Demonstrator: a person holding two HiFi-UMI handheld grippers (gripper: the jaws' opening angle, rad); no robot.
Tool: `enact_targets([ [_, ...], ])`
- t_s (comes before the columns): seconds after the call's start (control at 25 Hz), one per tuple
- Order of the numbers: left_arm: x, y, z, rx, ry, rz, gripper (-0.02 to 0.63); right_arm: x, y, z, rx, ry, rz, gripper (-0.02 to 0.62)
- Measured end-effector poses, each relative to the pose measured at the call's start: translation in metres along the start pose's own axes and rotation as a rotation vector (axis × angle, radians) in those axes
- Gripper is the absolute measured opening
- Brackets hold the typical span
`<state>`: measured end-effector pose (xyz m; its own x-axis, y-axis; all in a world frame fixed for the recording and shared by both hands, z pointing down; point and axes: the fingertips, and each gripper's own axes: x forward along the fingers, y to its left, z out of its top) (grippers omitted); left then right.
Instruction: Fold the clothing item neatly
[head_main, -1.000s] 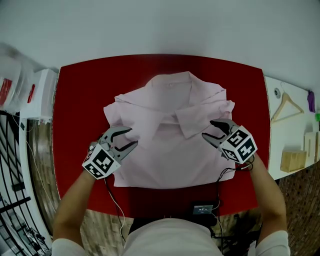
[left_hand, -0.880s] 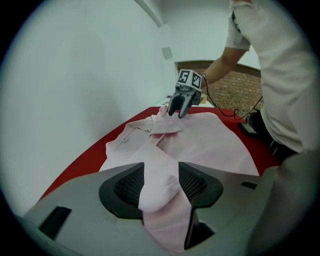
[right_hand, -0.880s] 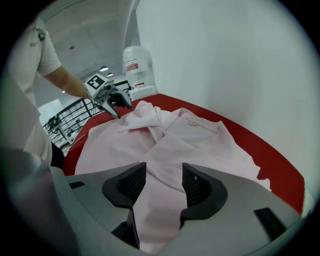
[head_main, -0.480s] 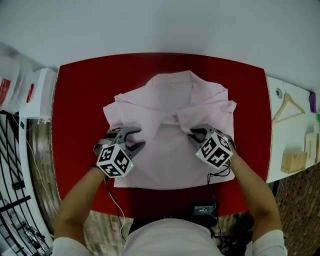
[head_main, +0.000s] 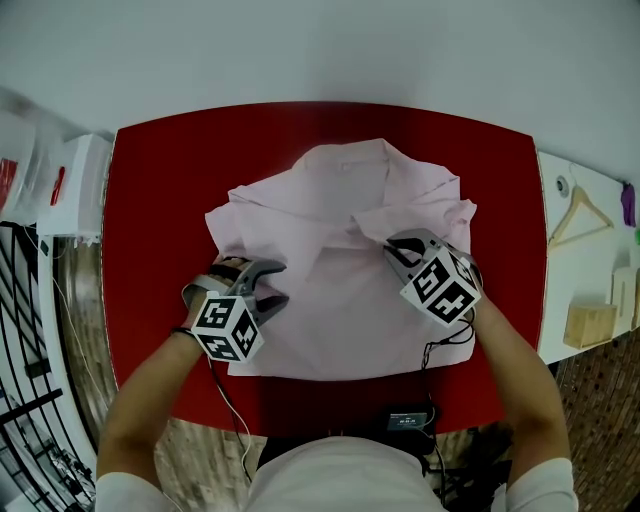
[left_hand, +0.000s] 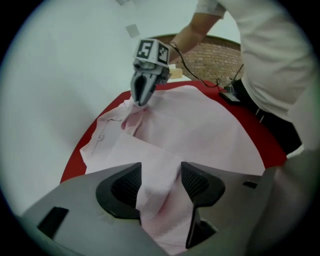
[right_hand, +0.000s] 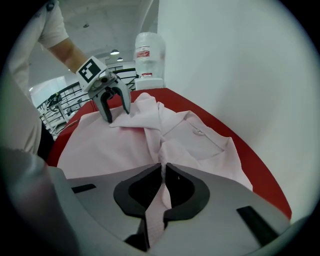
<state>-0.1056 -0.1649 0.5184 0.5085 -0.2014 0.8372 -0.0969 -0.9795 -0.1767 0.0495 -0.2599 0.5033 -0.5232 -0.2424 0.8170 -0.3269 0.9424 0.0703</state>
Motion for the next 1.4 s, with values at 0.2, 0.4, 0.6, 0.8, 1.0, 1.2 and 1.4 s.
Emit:
enact_targets([
  [0.2, 0.012, -0.003, -0.009, 0.108, 0.069, 0.019, 0.227, 0.001, -0.008, 0.007, 0.006, -0.005, -0.004, 0.035],
  [0.4, -0.005, 0.012, 0.009, 0.016, 0.001, 0.006, 0.104, 0.000, -0.011, 0.009, -0.012, -0.006, 0.000, 0.035],
  [0.6, -0.023, 0.048, 0.016, -0.052, -0.021, 0.059, 0.054, -0.002, -0.024, 0.016, -0.032, -0.013, -0.021, 0.035],
  [0.8, -0.029, 0.104, 0.019, -0.096, -0.030, 0.154, 0.052, 0.001, -0.047, 0.029, -0.083, -0.006, -0.067, 0.035],
  [1.0, -0.018, 0.150, 0.012, -0.157, -0.024, 0.191, 0.054, 0.015, -0.083, 0.037, -0.090, 0.015, -0.150, 0.035],
  [1.2, -0.008, 0.171, -0.005, -0.229, 0.003, 0.183, 0.138, 0.032, -0.117, 0.035, -0.064, 0.018, -0.258, 0.038],
  [1.4, -0.029, 0.179, -0.026, -0.273, 0.003, 0.233, 0.163, 0.028, -0.146, 0.034, -0.025, -0.028, -0.372, 0.161],
])
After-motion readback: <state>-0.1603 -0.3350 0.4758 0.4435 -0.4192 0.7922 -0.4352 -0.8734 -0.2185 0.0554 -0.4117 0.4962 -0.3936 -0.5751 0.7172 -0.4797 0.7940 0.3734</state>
